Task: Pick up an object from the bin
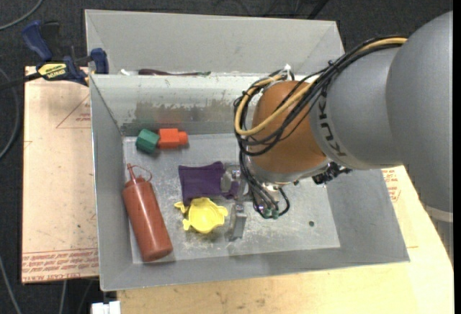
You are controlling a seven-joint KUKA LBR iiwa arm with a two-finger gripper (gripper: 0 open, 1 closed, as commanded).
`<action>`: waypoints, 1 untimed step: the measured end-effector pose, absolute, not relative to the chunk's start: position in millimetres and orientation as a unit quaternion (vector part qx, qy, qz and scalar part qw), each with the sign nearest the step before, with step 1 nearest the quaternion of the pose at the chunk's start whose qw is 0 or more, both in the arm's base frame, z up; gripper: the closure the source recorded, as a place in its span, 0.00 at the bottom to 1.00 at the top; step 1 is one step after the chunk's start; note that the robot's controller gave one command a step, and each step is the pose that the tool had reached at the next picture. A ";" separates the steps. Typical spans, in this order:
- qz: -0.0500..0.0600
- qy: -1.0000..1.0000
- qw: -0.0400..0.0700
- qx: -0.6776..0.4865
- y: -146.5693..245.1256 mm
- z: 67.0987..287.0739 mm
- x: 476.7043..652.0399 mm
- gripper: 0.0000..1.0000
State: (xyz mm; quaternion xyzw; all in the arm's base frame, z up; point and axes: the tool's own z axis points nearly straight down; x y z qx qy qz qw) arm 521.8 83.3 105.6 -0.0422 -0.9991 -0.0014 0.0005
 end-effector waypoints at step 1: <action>0.000 -0.995 -0.001 0.102 90.5 86.5 538.5 0.00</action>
Offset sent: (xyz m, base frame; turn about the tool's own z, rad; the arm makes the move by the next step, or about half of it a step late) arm -0.0172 0.0437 -0.0356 -0.4316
